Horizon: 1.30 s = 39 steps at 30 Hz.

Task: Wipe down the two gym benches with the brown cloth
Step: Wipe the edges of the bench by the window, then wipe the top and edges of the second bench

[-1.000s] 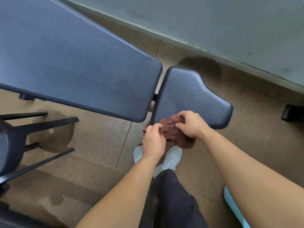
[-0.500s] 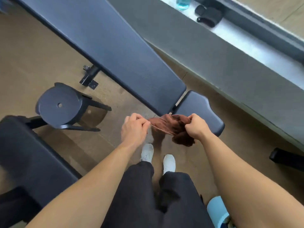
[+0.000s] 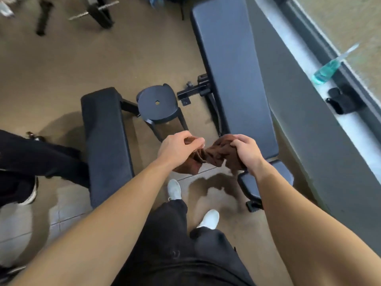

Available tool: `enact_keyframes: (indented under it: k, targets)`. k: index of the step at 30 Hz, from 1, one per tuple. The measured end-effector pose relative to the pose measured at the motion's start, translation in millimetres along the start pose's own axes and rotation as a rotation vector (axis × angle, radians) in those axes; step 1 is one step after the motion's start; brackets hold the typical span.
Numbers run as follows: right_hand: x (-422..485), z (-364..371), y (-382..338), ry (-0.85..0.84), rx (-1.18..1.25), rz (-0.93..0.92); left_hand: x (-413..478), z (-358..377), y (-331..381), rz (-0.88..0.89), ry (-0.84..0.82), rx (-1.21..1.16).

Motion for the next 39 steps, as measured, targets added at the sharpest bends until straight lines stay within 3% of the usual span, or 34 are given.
enact_keyframes:
  k: [5, 14, 23, 32, 39]
  targets:
    - [24.1, 76.7, -47.2, -0.16, -0.059, -0.131, -8.1, -42.9, -79.6, -0.131, -0.115, 0.014]
    - [54.5, 241.9, -113.4, -0.46, -0.135, -0.188, -0.3, -77.3, -225.9, -0.403, -0.259, 0.012]
    - [95.8, 382.4, -154.3, -0.567, -0.32, -0.156, 32.6, -137.8, -346.7, -0.655, -0.061, -0.137]
    - [176.2, 496.2, -188.3, -0.576, -0.419, -0.254, 110.7, -217.5, -412.9, -0.733, 0.114, -0.156]
    - [284.7, 579.5, -211.1, -0.599, -0.457, -0.263, 208.3, -290.1, -434.0, -0.831, 0.46, -0.258]
Point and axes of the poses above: each hand's wrist, its own x-axis towards the middle knuckle, its own z-axis out of the palm, y = z × x, the point moved 4 cm from there along x, towards the middle knuckle, and after that the axes turned 11 degrees about -z, right-handed, at the moved point
